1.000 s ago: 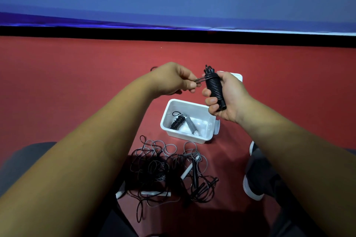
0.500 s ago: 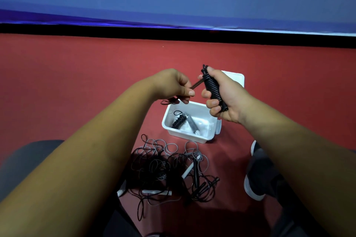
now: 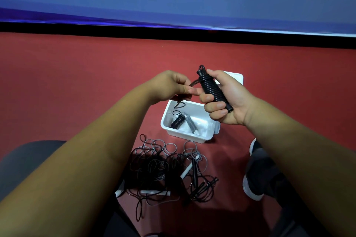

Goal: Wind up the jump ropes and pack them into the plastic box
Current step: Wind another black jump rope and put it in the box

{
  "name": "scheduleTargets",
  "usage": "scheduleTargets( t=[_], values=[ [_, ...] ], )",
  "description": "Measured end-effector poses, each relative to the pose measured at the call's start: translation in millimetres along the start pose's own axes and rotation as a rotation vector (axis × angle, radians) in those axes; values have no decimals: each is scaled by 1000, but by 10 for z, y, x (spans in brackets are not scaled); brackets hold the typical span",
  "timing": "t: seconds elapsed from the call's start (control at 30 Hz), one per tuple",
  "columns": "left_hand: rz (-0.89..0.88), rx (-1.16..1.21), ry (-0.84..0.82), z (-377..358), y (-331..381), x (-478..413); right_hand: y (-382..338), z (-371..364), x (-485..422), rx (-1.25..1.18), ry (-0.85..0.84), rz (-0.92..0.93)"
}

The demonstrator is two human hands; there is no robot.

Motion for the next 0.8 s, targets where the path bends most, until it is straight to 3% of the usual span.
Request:
scheduleTargets(
  t=[0.17, 0.53, 0.67, 0.8],
  values=[
    [-8, -5, -45, -58, 50, 33, 106, -97, 53, 42, -155, -81],
    [-141, -51, -53, -48, 321, 104, 296, -211, 142, 209, -315, -220],
    [-178, -69, -70, -56, 456, 110, 330, -183, 149, 262, -319, -248],
    [-187, -187, -22, -4, 546, 97, 388, -88, 102, 377, -217, -294]
  ],
)
Point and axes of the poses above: each hand's wrist, its own x-axis away from the middle knuckle, its own z-axis out of the back of the hand, y = z × x, the point moved 9 cm from there along -x, towards the middle knuckle
